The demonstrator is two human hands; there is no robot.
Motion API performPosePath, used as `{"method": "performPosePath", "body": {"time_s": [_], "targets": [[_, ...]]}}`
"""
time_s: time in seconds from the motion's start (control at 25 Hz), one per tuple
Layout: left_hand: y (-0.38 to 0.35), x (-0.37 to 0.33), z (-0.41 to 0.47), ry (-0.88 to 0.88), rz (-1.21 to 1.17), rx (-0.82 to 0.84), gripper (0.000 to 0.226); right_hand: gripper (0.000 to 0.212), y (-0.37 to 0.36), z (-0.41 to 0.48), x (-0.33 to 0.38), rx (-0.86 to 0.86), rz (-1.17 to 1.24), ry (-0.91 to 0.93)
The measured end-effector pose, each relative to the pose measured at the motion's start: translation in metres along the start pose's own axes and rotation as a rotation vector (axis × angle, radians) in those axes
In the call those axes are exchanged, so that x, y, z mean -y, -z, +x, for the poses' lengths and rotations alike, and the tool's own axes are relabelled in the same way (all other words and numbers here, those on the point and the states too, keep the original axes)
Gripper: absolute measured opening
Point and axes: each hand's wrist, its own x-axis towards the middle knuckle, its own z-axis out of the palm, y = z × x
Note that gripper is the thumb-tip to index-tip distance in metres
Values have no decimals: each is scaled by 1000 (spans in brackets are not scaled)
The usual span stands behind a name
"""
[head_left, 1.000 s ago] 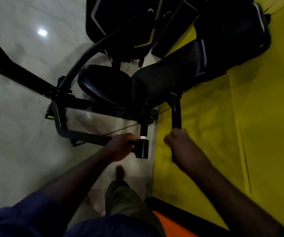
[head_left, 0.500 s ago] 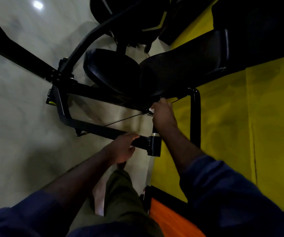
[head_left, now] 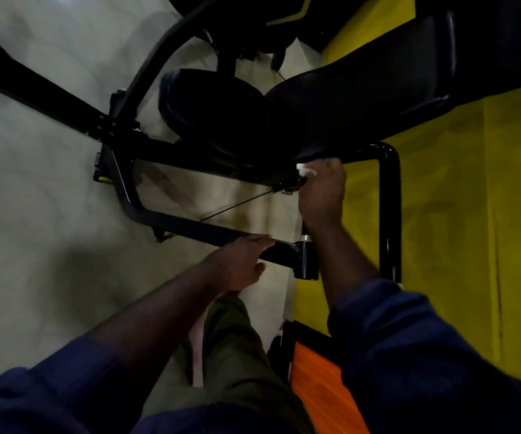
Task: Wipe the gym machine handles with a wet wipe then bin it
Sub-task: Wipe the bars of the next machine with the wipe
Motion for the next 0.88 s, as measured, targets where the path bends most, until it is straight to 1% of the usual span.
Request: {"method": "performPosePath", "body": {"time_s": [0.04, 0.12, 0.2, 0.28, 0.32, 0.4, 0.44, 0.52, 0.64, 0.72, 0.8, 0.88], "targets": [[1, -2, 1, -4, 6, -13, 60, 37, 0, -23, -3, -29, 32, 21], [8, -6, 7, -8, 32, -17, 53, 39, 6, -82, -19, -54, 98, -18], [15, -10, 12, -1, 60, 5, 48, 32, 16, -125, -30, -69, 115, -78], [19, -14, 17, 10, 93, 14, 47, 21, 17, -113, -31, -121, 110, -100], [19, -16, 19, 20, 91, 17, 46, 17, 12, -92, -33, -182, 122, -139], [17, -21, 20, 46, 90, 13, 46, 17, 2, -42, -25, -256, 211, -284], [16, -21, 18, 65, 89, 11, 46, 19, -1, -24, -22, -261, 266, -341], [15, -22, 13, 89, 65, -1, 47, 21, -5, -21, -23, -252, 281, -400], [15, -26, 6, 76, 73, 36, 48, 19, 8, -84, -43, -167, 267, -485], [17, -28, 10, 91, 40, 53, 44, 20, 17, -116, -54, -123, 316, -546], [20, -34, 18, 120, 55, 37, 39, 22, 16, -95, -54, -95, 383, -568], [20, -43, 27, 162, 91, 21, 41, 23, 10, -60, -55, -94, 461, -573]]}}
